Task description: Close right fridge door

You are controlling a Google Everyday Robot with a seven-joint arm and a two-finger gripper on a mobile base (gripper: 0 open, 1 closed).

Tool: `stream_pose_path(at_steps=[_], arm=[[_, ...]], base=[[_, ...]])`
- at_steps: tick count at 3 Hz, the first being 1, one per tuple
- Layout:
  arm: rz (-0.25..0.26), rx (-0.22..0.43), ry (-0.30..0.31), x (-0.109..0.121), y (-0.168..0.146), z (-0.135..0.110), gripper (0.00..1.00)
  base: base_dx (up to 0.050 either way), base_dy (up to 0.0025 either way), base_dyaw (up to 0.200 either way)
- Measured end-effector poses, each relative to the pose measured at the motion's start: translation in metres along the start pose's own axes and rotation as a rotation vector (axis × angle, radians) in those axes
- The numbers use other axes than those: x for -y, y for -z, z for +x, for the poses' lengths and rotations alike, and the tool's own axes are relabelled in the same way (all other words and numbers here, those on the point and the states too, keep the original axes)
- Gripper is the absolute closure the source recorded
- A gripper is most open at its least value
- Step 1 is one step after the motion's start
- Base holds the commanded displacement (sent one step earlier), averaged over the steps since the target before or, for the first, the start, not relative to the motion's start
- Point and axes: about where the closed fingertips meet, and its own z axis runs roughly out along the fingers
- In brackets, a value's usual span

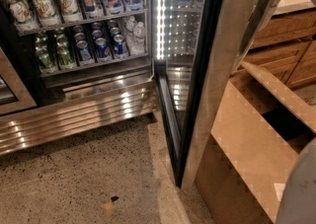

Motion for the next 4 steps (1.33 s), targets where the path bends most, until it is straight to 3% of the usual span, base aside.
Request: stream_pose_path(at_steps=[4], arm=[[0.0,0.0,0.0,0.0,0.0,0.0,0.0]], base=[[-0.021,-0.00182,0.181]])
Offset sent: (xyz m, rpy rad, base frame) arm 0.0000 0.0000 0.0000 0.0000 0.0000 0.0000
